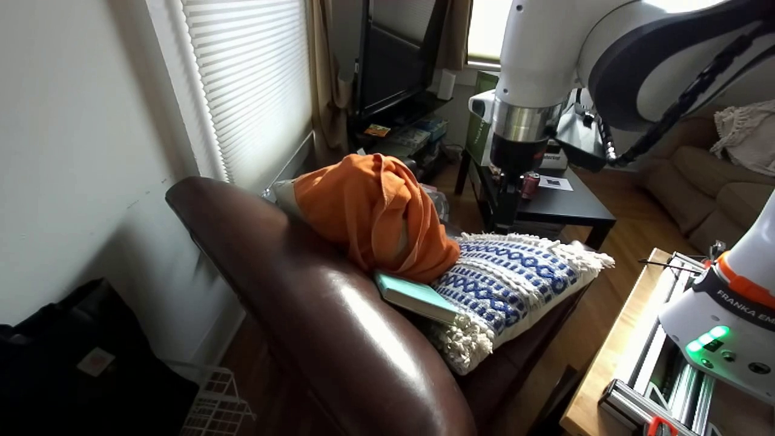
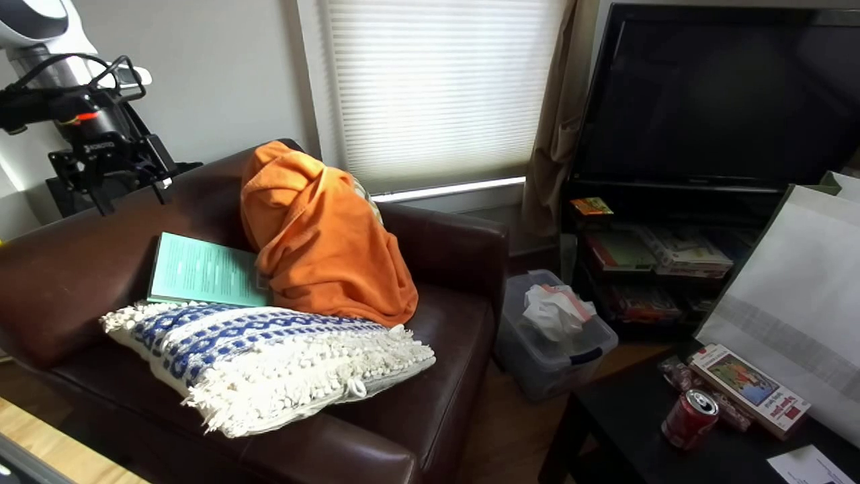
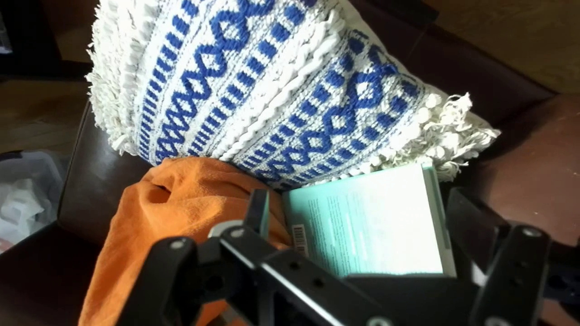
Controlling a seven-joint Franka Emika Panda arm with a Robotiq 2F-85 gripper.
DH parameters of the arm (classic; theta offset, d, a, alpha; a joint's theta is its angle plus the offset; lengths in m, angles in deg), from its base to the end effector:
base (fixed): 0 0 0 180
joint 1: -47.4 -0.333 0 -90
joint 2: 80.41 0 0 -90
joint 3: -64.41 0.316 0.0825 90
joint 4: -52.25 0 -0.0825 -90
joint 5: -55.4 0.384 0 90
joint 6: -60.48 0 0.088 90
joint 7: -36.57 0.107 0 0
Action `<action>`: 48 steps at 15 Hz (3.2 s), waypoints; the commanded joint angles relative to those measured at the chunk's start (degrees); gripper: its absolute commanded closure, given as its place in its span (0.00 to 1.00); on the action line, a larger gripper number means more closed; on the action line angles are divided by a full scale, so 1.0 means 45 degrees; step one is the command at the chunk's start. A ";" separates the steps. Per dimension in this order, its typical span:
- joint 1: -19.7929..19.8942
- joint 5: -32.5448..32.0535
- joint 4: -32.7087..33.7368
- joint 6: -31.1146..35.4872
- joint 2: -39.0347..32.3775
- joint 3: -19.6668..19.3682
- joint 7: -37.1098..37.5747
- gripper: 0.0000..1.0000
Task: Pick up the book and place it on the top of the backrest of the couch
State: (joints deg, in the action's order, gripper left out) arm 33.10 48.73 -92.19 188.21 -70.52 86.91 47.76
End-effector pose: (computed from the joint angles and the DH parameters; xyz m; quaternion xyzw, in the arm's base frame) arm 0.3507 0.2545 0.3260 0.9620 0.2533 -0.0305 0.0969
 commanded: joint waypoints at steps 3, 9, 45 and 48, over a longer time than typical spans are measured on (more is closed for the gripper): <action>-0.0663 -0.0609 0.2297 -0.2004 -0.3341 0.0065 0.0673 0.00; -0.0851 -0.0489 0.2190 -0.1675 -0.3315 -0.0188 0.0684 0.00; -0.4684 -1.3402 0.5004 0.0312 -0.9367 -0.2032 1.3601 0.81; -0.4963 -1.3076 0.4852 -0.1490 -0.8822 -0.2079 1.3769 0.94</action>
State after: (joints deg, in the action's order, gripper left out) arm 10.97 -10.22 -69.17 187.68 -112.73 77.13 108.66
